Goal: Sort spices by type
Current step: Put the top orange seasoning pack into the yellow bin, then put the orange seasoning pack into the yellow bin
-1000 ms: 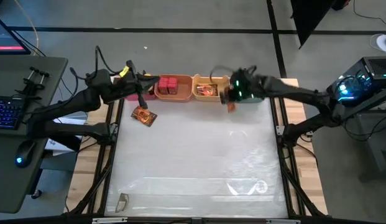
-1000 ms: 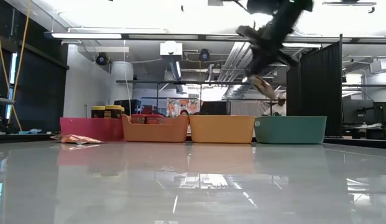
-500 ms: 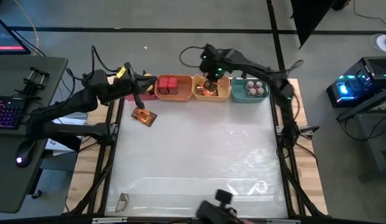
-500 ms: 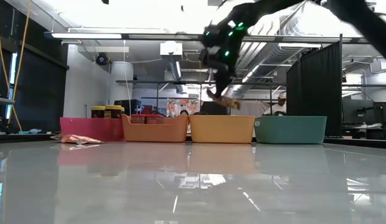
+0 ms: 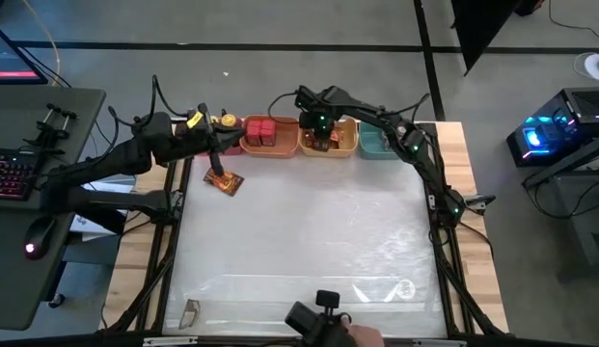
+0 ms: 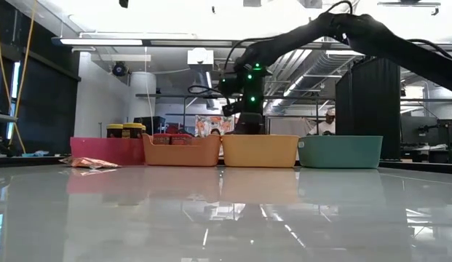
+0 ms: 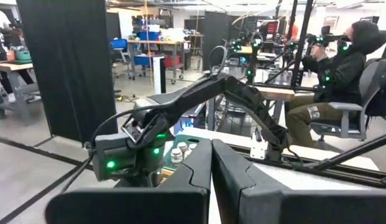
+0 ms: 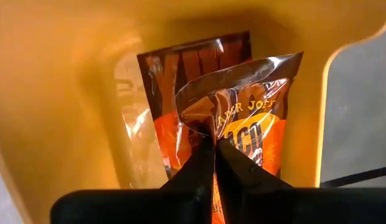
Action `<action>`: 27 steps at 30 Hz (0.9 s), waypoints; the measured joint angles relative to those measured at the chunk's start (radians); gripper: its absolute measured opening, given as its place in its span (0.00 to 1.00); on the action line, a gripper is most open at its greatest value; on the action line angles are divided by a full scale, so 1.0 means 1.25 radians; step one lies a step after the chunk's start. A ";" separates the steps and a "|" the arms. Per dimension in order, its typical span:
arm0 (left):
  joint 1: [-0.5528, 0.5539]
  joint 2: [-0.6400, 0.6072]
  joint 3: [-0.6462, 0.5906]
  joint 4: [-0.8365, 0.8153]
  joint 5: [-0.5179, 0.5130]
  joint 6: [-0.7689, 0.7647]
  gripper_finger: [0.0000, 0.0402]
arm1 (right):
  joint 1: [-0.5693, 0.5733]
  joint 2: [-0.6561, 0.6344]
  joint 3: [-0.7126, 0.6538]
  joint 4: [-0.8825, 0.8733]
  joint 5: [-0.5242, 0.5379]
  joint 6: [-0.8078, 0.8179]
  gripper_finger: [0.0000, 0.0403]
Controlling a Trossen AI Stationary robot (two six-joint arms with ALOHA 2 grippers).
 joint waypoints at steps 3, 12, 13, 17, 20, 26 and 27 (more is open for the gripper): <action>0.000 0.000 0.000 0.000 0.000 -0.010 0.00 | 0.002 0.000 0.000 0.023 0.000 0.000 0.00; 0.000 0.000 0.000 -0.002 0.000 -0.032 0.00 | 0.029 0.000 0.000 0.055 0.000 -0.096 0.09; 0.000 0.000 0.000 -0.004 0.000 -0.041 0.00 | 0.033 0.000 0.000 0.058 0.005 -0.110 0.11; 0.000 0.000 0.000 -0.020 0.000 -0.049 0.00 | 0.049 -0.001 0.000 0.076 0.054 -0.132 0.23; 0.000 0.000 0.000 -0.036 0.000 -0.049 0.00 | 0.057 -0.001 0.000 0.075 0.129 -0.133 0.35; 0.000 0.000 0.000 -0.066 0.000 -0.037 0.00 | 0.057 -0.011 0.009 0.031 0.129 -0.106 0.51; 0.000 0.000 0.000 -0.072 0.000 -0.035 0.00 | 0.054 -0.013 0.015 0.014 0.107 -0.100 0.52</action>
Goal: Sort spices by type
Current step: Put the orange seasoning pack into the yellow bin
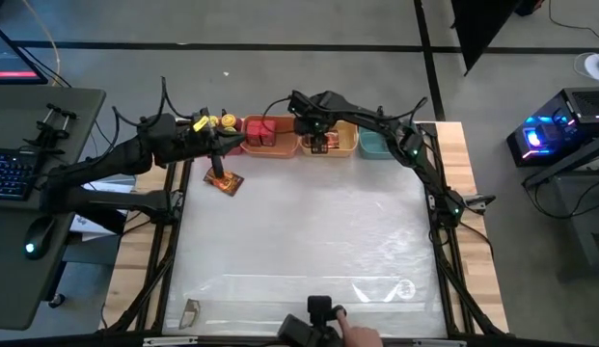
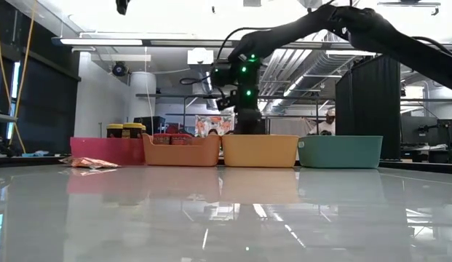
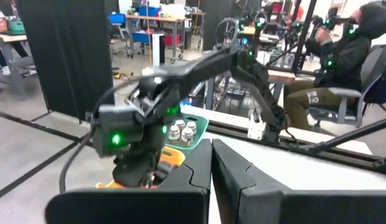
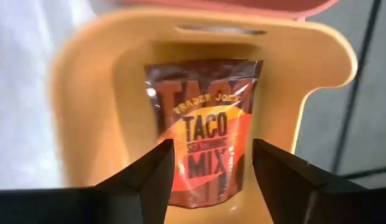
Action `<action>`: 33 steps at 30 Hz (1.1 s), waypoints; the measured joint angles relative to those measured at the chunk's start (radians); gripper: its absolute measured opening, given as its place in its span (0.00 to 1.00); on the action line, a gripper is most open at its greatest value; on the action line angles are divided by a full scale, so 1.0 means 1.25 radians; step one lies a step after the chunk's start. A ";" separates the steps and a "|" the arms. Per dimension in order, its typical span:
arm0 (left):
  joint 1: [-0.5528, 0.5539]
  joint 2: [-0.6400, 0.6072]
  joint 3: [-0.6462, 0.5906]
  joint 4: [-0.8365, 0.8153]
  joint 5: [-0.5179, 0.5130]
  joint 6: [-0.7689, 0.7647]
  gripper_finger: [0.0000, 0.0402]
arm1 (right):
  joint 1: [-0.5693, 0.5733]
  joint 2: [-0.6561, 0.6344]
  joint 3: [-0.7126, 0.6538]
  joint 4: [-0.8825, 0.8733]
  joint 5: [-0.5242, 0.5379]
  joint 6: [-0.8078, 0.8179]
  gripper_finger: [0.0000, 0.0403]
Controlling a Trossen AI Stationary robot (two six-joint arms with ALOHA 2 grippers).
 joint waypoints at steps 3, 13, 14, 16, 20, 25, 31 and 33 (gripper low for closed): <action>0.000 0.000 0.000 -0.015 0.000 -0.001 0.00 | -0.012 -0.019 0.026 -0.025 -0.066 0.048 0.52; 0.064 0.162 0.135 -0.274 0.068 0.025 0.20 | -0.077 -0.182 0.088 -0.015 -0.185 0.228 0.53; 0.076 0.194 0.175 -0.348 0.068 0.049 0.24 | -0.080 -0.199 0.088 -0.014 -0.189 0.247 0.53; 0.100 0.259 0.247 -0.499 0.063 0.087 0.34 | -0.082 -0.229 0.088 -0.020 -0.195 0.275 0.53; 0.135 0.359 0.290 -0.749 0.012 0.096 0.51 | -0.075 -0.277 0.087 -0.046 -0.231 0.284 0.53; 0.145 0.417 0.187 -0.780 0.008 0.044 0.66 | -0.066 -0.340 0.086 -0.049 -0.376 0.304 0.53; 0.149 0.461 0.103 -0.761 -0.048 -0.014 0.70 | -0.057 -0.430 0.086 -0.087 -0.377 0.328 0.53; 0.157 0.486 0.088 -0.793 -0.051 -0.007 0.70 | -0.053 -0.450 0.086 -0.106 -0.363 0.344 0.53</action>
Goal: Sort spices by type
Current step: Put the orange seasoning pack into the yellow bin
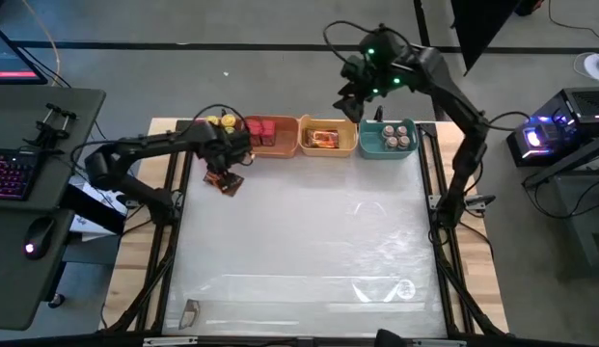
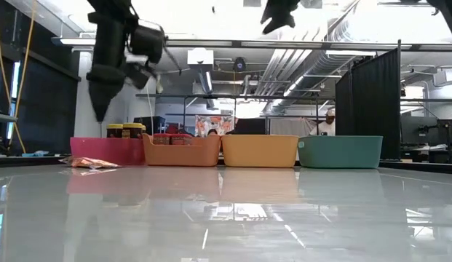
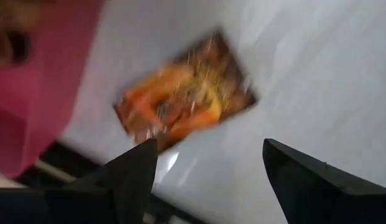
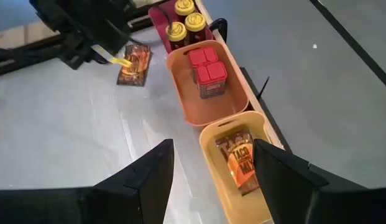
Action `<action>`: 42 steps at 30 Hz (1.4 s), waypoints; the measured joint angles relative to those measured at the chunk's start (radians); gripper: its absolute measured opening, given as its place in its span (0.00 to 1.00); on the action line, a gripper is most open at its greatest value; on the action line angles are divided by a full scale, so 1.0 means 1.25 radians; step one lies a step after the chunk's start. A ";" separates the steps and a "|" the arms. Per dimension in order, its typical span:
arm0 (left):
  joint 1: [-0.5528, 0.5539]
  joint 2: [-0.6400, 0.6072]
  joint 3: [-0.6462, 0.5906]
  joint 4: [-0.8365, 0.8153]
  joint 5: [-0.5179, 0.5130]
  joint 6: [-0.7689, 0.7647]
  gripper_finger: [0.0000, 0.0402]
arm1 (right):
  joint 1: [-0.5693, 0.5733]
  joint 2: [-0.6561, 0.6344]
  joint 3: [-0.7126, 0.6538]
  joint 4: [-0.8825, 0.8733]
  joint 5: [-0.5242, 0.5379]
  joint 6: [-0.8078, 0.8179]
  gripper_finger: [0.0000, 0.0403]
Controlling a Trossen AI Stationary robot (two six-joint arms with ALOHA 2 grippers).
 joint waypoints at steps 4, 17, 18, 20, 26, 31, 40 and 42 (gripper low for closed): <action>0.007 0.051 -0.009 -0.018 -0.046 0.133 0.70 | 0.017 -0.021 0.000 -0.014 0.007 0.027 0.53; 0.001 0.223 -0.011 0.149 -0.079 0.462 0.70 | 0.106 -0.014 0.000 -0.029 0.033 0.043 0.53; 0.001 0.237 -0.011 0.164 -0.080 0.464 0.70 | 0.110 -0.014 0.000 -0.043 0.043 0.049 0.53; 0.001 0.256 -0.011 0.180 -0.085 0.473 0.70 | 0.116 -0.014 0.000 -0.068 0.055 0.050 0.53; 0.009 0.298 -0.011 0.189 -0.097 0.513 0.70 | 0.134 -0.015 0.000 -0.087 0.083 0.053 0.53; 0.021 0.327 -0.008 0.193 -0.109 0.520 0.69 | 0.144 -0.015 0.000 -0.088 0.084 0.059 0.53; 0.017 0.323 -0.011 0.185 -0.115 0.447 0.28 | 0.152 -0.015 0.000 -0.089 0.090 0.065 0.53; 0.017 0.312 -0.011 0.184 -0.088 0.402 0.10 | 0.152 -0.015 0.000 -0.088 0.090 0.065 0.53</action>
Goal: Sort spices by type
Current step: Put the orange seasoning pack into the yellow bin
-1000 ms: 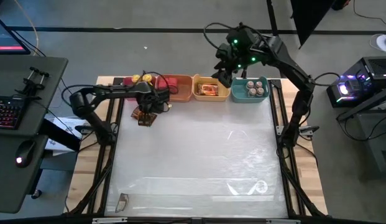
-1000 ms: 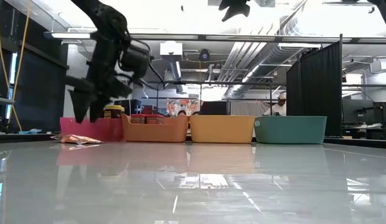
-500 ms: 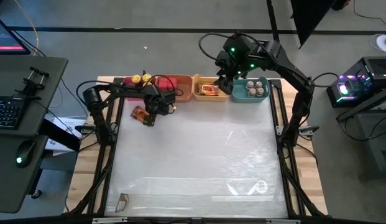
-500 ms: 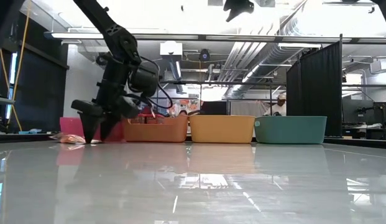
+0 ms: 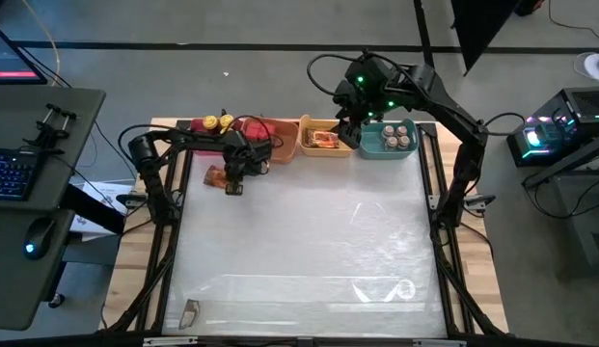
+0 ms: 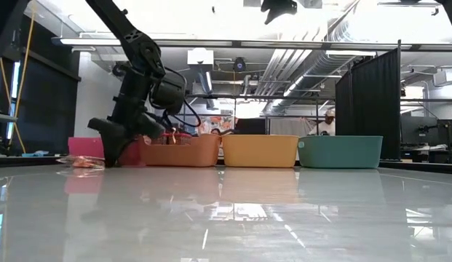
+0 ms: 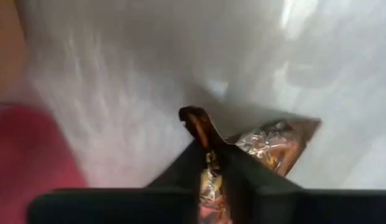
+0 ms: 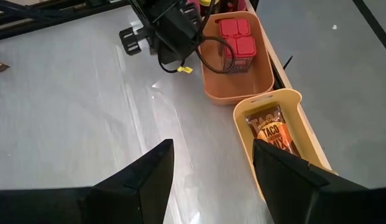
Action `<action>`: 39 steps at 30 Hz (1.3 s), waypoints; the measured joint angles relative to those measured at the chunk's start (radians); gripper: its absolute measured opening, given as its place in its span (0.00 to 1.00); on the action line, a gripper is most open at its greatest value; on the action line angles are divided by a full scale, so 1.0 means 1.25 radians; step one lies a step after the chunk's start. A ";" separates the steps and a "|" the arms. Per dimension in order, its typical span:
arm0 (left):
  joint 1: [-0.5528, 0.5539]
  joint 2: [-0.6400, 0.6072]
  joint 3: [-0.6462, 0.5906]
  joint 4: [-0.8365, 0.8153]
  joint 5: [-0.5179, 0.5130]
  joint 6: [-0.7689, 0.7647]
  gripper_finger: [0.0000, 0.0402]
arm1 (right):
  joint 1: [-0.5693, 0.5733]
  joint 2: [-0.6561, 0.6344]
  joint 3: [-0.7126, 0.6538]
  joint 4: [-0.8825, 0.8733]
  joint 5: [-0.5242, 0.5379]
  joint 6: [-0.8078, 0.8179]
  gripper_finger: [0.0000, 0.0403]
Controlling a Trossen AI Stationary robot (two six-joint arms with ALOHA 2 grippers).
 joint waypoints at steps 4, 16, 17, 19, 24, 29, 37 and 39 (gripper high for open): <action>-0.002 -0.037 -0.002 -0.004 0.081 -0.055 0.04 | 0.000 0.000 0.000 0.000 0.000 0.000 0.53; -0.006 -0.207 -0.002 -0.004 0.080 -0.043 0.00 | 0.000 0.000 0.000 0.002 0.001 0.000 0.53; -0.006 -0.226 -0.002 -0.004 0.080 -0.044 0.00 | 0.000 0.000 0.000 0.002 0.001 0.000 0.53; -0.008 -0.268 -0.002 -0.005 0.091 -0.051 0.00 | 0.000 0.000 0.000 -0.002 0.001 -0.001 0.53; -0.048 -0.386 -0.001 0.017 0.268 -0.097 0.00 | 0.000 -0.029 0.000 -0.077 0.021 -0.012 0.53; -0.135 -0.430 0.000 0.251 0.287 -0.152 0.00 | 0.000 -0.073 0.000 -0.086 0.086 0.036 0.53; -0.144 -0.229 0.139 0.591 0.245 -0.119 0.00 | 0.000 -0.121 0.000 -0.088 0.234 0.119 0.53; -0.129 -0.146 0.226 0.550 0.241 -0.090 0.00 | 0.000 -0.127 0.000 -0.088 0.249 0.127 0.53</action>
